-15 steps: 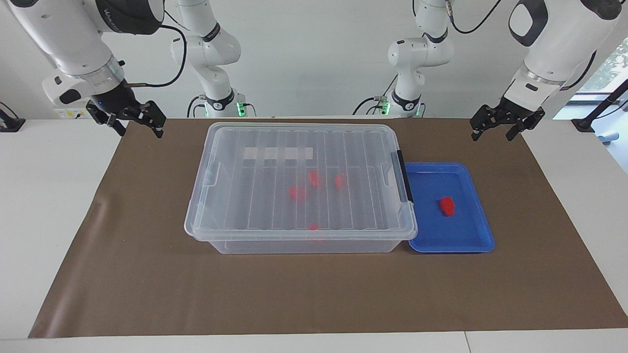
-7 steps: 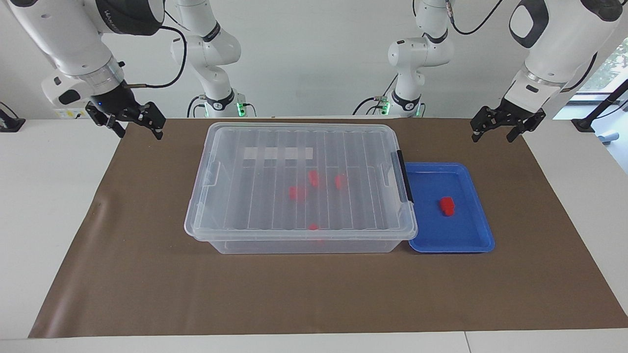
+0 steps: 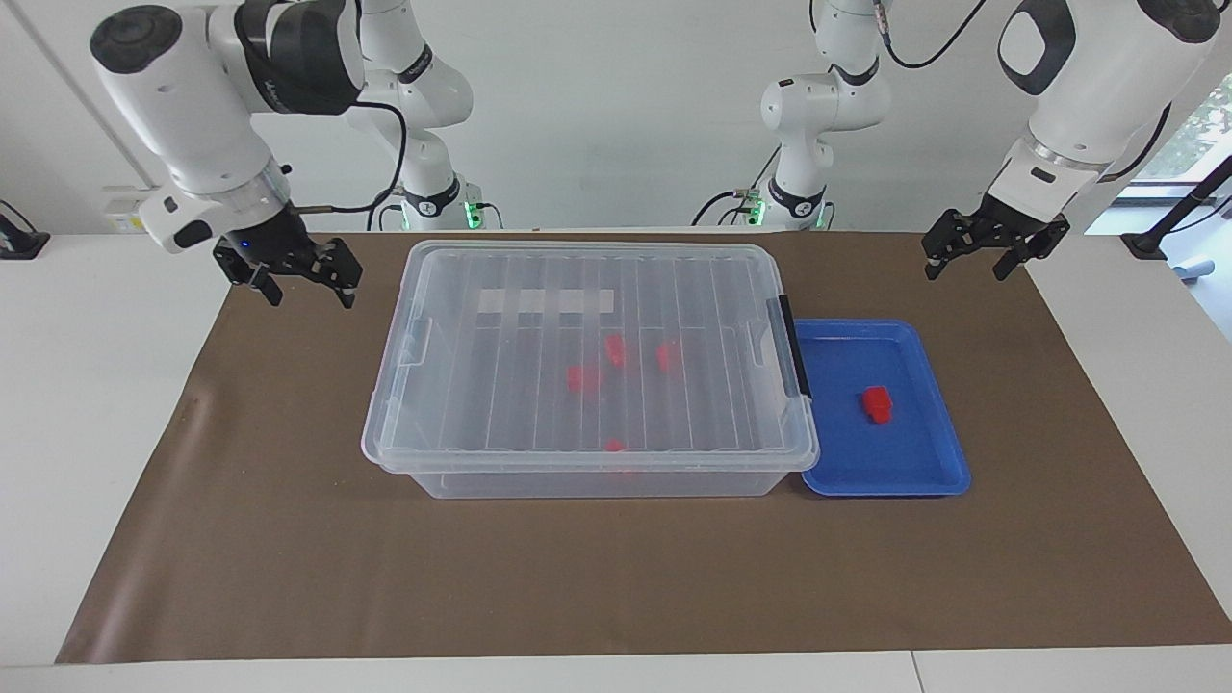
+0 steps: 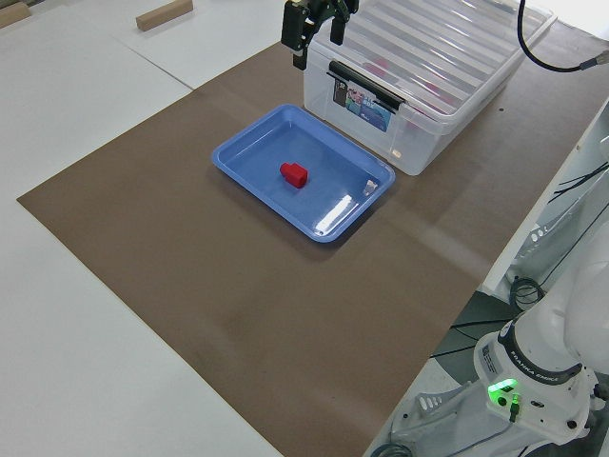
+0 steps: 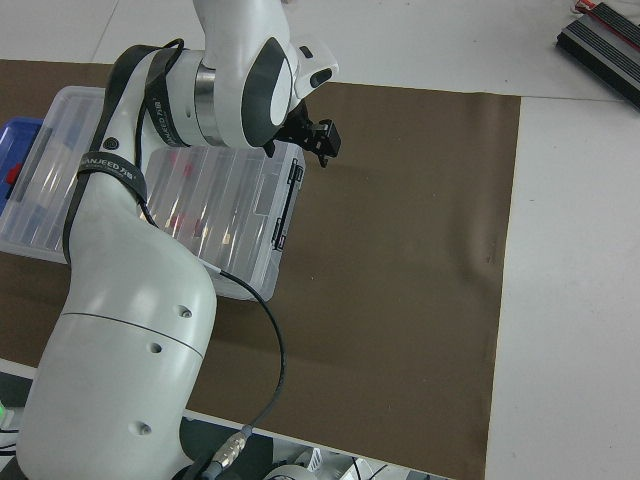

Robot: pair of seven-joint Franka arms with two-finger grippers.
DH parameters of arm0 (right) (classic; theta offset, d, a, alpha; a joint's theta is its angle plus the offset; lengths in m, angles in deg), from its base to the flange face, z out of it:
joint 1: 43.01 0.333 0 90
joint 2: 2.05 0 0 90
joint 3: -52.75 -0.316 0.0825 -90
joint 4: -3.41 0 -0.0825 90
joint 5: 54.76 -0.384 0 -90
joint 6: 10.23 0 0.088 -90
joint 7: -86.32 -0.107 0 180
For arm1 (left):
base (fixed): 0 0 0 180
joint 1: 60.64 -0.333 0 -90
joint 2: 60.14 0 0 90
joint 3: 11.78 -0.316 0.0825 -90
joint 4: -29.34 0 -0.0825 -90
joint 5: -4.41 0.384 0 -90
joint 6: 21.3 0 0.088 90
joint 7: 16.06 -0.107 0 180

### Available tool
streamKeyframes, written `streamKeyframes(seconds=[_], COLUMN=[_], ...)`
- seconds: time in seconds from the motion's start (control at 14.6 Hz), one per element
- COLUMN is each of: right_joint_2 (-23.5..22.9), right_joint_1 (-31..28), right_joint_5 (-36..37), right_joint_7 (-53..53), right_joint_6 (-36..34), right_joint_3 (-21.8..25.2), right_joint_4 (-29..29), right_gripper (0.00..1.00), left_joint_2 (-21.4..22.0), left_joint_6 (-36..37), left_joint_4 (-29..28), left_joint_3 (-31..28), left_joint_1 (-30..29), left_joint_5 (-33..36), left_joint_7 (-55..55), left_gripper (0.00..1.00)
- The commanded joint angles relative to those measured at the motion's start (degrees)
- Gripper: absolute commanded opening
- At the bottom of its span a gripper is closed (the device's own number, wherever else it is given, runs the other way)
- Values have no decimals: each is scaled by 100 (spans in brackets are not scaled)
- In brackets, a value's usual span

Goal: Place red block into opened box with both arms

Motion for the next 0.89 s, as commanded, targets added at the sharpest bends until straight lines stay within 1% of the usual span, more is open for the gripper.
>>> streamKeyframes(seconds=[0.0, 0.21, 0.41, 0.62, 0.82], right_joint_2=[127, 109, 39, 21, 30], right_joint_1=[-40, -40, -31, -31, -31], right_joint_5=[-35, -35, -35, -35, -35], right_joint_7=[-75, -128, -295, -409, -340], right_joint_6=[357, 745, 833, 982, 1141], right_joint_3=[-37, -160, -169, -292, -292], right_joint_4=[-445, -753, -771, -894, -1096], right_gripper=[100, 100, 100, 100, 100], left_joint_2=[-4, 14, 58, 58, -3], left_joint_6=[-59, -68, -50, -77, -217], left_joint_4=[16, -2, -10, -19, -28], left_joint_3=[-32, -40, -40, -40, -321], left_joint_1=[26, 43, 43, 96, 377], left_joint_5=[-4, -4, -4, -4, -4], left_joint_7=[-86, -33, -24, -94, -112], left_gripper=[100, 100, 100, 100, 100])
